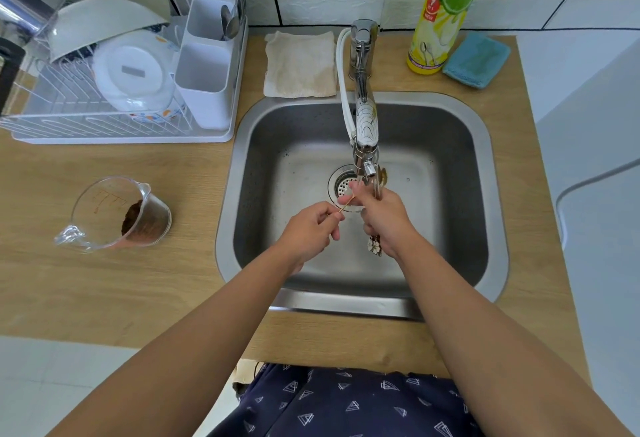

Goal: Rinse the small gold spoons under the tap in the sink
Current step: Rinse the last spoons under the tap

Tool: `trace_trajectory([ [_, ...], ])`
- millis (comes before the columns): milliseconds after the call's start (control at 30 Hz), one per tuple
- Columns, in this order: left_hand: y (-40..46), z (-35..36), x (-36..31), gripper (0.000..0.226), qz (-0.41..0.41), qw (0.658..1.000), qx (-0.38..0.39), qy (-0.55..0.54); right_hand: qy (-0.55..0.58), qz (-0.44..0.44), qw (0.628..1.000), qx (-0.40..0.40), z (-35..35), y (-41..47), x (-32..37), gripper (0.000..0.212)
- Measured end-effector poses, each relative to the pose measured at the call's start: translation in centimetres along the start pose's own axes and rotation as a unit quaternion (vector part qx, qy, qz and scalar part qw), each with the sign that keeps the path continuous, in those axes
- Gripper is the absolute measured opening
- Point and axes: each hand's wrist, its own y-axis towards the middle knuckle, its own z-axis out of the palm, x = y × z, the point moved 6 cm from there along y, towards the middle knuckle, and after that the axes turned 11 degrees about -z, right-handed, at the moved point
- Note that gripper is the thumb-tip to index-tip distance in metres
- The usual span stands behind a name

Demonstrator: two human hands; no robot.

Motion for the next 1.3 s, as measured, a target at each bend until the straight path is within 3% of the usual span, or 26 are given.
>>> trace_trajectory([
  [100,0.0,0.1,0.2,0.016,0.002,1.0,0.0,0.011,-0.066,-0.044,0.997,0.022,0.0,-0.4,0.7,0.01],
  [333,0.3,0.0,0.0,0.016,-0.015,0.999,0.022,-0.018,0.059,0.04,0.997,-0.018,-0.2,0.3,0.0,0.028],
  [500,0.2,0.4,0.4,0.024,-0.07,0.997,0.041,-0.018,-0.074,-0.04,0.995,0.053,0.7,-0.3,0.6,0.024],
  [633,-0.1,0.7,0.6,0.033,-0.113,0.989,0.063,-0.073,-0.034,-0.04,0.998,0.025,0.4,0.1,1.2,0.02],
  [867,0.5,0.2,0.1,0.026,-0.072,0.997,-0.002,-0.005,-0.087,-0.056,0.993,-0.059,-0.3,-0.2,0.9,0.023],
  [933,0.4,0.3,0.6,0.021,-0.073,0.997,-0.011,-0.025,-0.065,-0.023,0.997,-0.031,-0.5,0.3,1.0,0.008],
  [1100,-0.2,1.1,0.7,0.013,-0.068,0.996,0.031,-0.052,-0.09,0.011,0.996,0.02,-0.3,0.8,0.8,0.028],
  [1300,0.1,0.0,0.4,0.015,-0.051,0.999,-0.012,0.001,-0.02,0.028,0.996,0.087,0.9,0.4,-0.1,0.019],
])
